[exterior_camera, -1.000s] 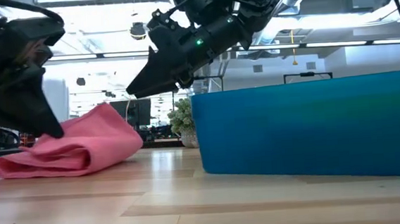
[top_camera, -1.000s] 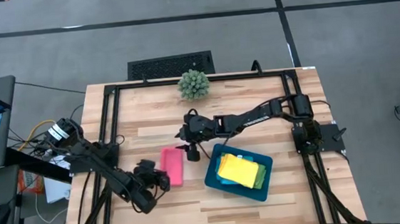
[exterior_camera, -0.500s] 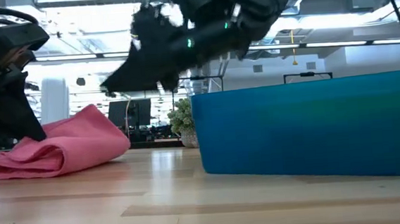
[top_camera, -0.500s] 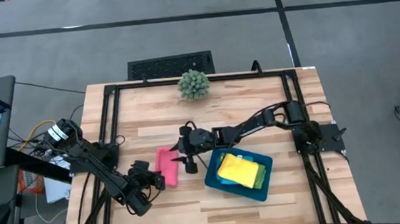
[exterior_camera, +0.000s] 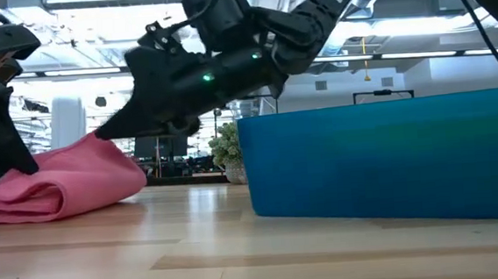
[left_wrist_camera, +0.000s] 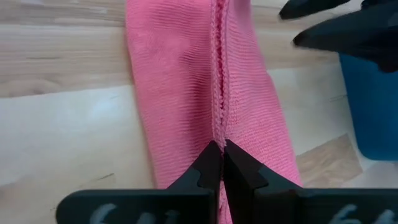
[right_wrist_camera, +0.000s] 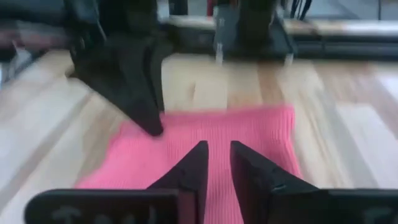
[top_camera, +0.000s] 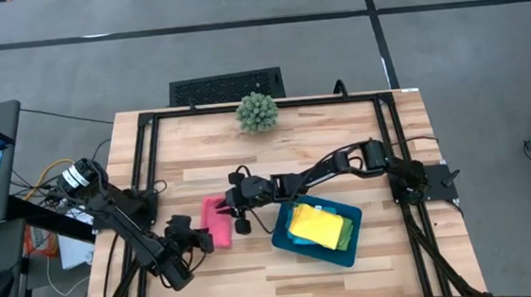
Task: Fold microfiber towels
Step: Fold the pink microfiber towel
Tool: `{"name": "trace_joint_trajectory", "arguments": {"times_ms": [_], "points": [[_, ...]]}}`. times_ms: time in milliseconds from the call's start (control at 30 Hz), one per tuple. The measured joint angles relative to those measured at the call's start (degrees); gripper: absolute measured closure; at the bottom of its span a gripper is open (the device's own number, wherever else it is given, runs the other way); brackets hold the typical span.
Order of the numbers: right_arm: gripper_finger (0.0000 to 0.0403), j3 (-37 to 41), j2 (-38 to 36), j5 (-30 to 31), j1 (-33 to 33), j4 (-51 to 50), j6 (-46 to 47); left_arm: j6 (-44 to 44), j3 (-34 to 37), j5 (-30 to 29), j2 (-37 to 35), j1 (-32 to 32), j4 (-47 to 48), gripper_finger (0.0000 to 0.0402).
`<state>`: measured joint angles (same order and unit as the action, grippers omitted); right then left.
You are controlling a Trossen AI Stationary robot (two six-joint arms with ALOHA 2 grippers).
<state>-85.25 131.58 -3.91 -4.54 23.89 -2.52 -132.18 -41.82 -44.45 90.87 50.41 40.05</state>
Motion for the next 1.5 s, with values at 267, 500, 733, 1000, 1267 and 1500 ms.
{"name": "trace_joint_trajectory", "arguments": {"times_ms": [267, 500, 733, 1000, 1267, 1500], "points": [[0.0328, -1.3, 0.9, -1.3, -0.7, 1.6, 1.5, -4.0, 0.0, -0.5, 0.0, 2.4, 3.2, 0.0401], [0.0329, -1.3, 0.9, -2.0, -2.1, 2.6, 0.8, -3.4, 0.0, 5.4, 0.1, 2.3, 6.6, 0.0401], [0.0329, -1.3, 0.9, -1.9, -2.2, 2.8, 0.0, -3.3, 0.0, 8.2, 0.3, 2.3, 9.3, 0.0401], [0.0329, -1.3, 0.9, -2.2, -3.2, 3.4, -1.0, -3.3, 0.1, 11.8, 4.6, 2.3, 10.0, 0.0401], [0.0329, -1.3, 0.9, -0.4, -2.8, 6.1, -1.1, -3.5, 0.0, 9.8, 7.2, 2.3, 7.8, 0.0401], [0.0329, -1.3, 0.9, -0.3, -2.8, 6.6, -1.0, -3.5, 0.2, 7.5, 7.3, 2.2, 4.9, 0.0401]]}}
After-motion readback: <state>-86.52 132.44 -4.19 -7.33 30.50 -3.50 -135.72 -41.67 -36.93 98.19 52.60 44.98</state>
